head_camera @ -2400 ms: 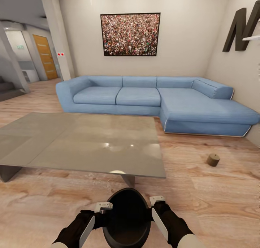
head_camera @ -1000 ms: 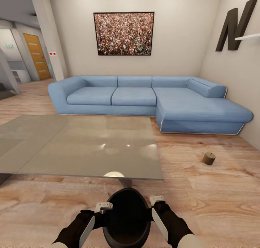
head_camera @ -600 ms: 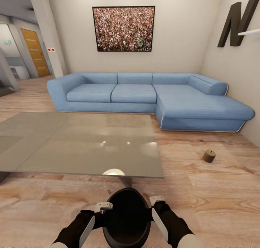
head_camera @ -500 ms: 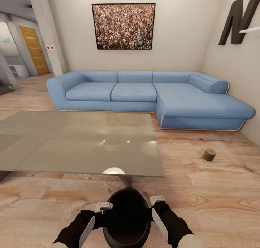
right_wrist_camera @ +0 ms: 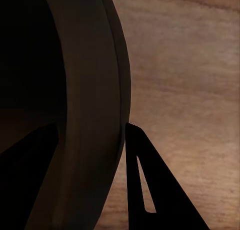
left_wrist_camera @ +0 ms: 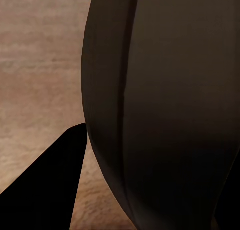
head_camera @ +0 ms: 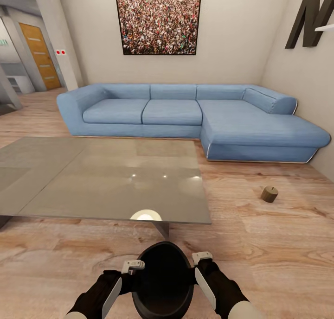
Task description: Place each of the two pumpkins and all three candles from the living room inside a cabinet in the living room (use any cabinet), then make sure every cabinet is closed, and position the cauldron so it is next to a table in the living room.
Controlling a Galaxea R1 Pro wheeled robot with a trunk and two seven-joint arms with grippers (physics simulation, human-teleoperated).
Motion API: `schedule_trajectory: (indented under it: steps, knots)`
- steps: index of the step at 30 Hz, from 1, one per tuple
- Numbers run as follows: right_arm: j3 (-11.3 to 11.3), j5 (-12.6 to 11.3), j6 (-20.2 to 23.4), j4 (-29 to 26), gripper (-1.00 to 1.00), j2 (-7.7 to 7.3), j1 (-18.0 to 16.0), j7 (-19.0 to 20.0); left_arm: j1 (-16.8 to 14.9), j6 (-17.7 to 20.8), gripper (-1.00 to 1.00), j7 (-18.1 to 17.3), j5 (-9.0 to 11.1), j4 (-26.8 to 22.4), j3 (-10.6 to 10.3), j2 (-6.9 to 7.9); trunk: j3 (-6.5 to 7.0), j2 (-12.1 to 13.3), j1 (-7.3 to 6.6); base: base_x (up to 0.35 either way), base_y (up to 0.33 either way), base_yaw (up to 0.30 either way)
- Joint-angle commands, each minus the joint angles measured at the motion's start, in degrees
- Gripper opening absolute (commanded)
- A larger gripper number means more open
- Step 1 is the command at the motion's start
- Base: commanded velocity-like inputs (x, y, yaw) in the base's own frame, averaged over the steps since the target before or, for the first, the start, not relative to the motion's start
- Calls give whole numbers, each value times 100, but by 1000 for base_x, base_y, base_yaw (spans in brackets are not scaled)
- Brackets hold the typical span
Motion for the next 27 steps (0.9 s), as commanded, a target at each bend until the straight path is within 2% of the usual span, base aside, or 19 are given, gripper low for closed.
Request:
schedule_trajectory:
  steps: [1, 4, 8, 20, 27]
  knots:
    - [68, -7, 26, -8, -100, 1, -1, -57, -4, 33, -100, 22, 137, -1, -51, -53, -4, -2, -2, 0, 0, 0]
    - [68, -7, 26, -8, -100, 1, -1, -57, -4, 33, -100, 22, 137, -1, -51, -53, -4, -2, -2, 0, 0, 0]
    - [68, -7, 26, -8, -100, 1, -1, -57, -4, 33, -100, 22, 137, -1, -51, -53, -93, -8, 8, 0, 0, 0]
    - [68, -7, 26, -8, -100, 1, -1, -57, -4, 33, -100, 22, 137, -1, -51, -52, -93, -8, 8, 2, 0, 0]
    - [68, -7, 26, -8, -100, 1, -1, -57, -4, 33, -100, 22, 137, -1, -51, -52, -93, -8, 8, 169, 0, 0]
